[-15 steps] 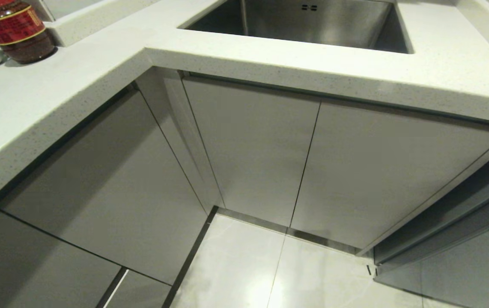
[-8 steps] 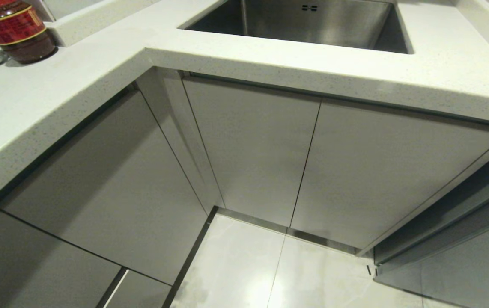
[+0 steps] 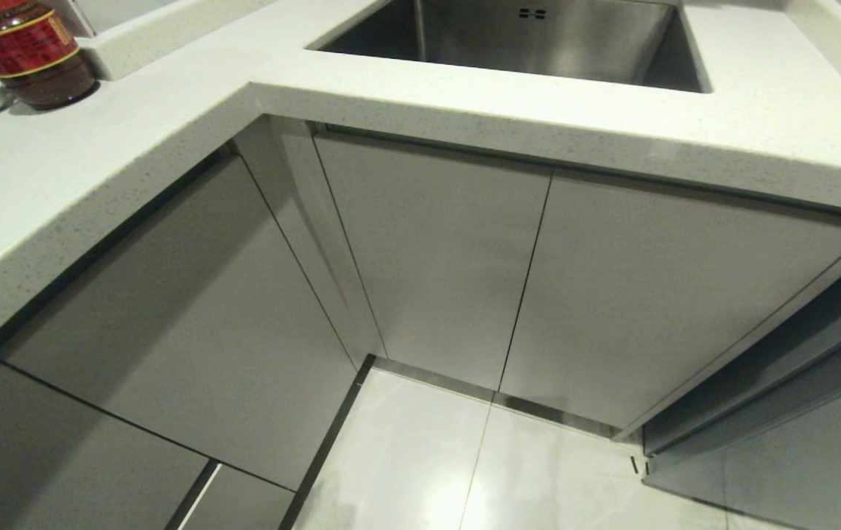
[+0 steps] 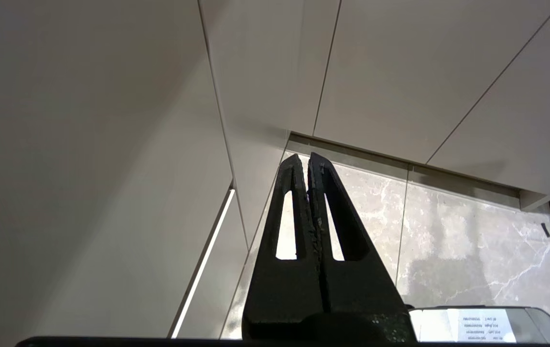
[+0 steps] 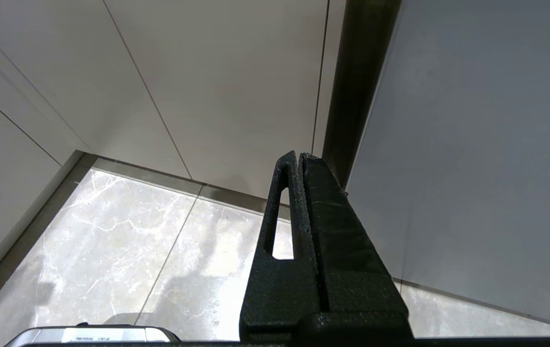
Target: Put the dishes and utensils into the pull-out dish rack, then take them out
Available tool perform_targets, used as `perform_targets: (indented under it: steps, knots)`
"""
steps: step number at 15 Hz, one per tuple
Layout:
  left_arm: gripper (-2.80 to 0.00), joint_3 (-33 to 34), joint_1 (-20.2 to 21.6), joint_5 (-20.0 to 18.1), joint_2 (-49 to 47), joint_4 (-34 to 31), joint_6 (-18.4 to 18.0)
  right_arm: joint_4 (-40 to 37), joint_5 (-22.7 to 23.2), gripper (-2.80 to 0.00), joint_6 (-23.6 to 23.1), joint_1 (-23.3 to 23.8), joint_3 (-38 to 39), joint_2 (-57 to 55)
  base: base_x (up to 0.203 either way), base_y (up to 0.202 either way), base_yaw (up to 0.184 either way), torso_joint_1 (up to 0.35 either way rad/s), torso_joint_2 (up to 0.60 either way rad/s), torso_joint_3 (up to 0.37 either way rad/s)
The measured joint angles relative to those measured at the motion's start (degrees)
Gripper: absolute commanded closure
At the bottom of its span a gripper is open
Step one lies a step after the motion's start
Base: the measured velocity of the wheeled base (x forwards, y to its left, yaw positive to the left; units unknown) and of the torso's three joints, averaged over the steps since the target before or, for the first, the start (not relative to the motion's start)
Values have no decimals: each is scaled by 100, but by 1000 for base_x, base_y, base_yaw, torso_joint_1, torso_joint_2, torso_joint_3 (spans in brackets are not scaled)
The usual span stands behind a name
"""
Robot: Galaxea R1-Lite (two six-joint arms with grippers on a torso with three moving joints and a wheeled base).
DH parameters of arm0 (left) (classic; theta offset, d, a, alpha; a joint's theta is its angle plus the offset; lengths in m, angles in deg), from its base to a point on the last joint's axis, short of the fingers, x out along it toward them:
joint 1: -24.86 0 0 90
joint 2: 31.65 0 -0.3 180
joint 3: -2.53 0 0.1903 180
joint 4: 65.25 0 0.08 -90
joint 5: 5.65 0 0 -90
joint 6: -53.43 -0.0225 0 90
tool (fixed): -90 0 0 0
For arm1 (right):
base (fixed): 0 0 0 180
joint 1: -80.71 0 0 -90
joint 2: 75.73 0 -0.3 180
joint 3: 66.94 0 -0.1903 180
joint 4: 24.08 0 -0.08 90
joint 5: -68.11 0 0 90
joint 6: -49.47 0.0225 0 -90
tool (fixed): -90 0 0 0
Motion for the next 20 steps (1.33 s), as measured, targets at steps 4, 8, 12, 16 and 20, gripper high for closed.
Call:
perform_targets:
  steps: [4, 8, 12, 16, 20]
  knots:
    - [0, 0, 2, 5, 0, 0, 7, 0, 0, 0, 0, 0, 0, 0, 0, 0, 0, 0, 0, 0]
    - [0, 0, 2, 16, 0, 0, 22, 0, 0, 0, -1, 0, 0, 0, 0, 0, 0, 0, 0, 0]
    - [0, 0, 2, 24, 0, -2, 38, 0, 0, 0, 1, 0, 0, 0, 0, 0, 0, 0, 2, 18]
    - [0, 0, 2, 19, -2, -9, 16, 0, 0, 0, -2, 0, 0, 0, 0, 0, 0, 2, 6, 164]
    - [0, 0, 2, 11, -2, -10, 3, 0, 0, 0, -2, 0, 0, 0, 0, 0, 0, 1, 5, 201]
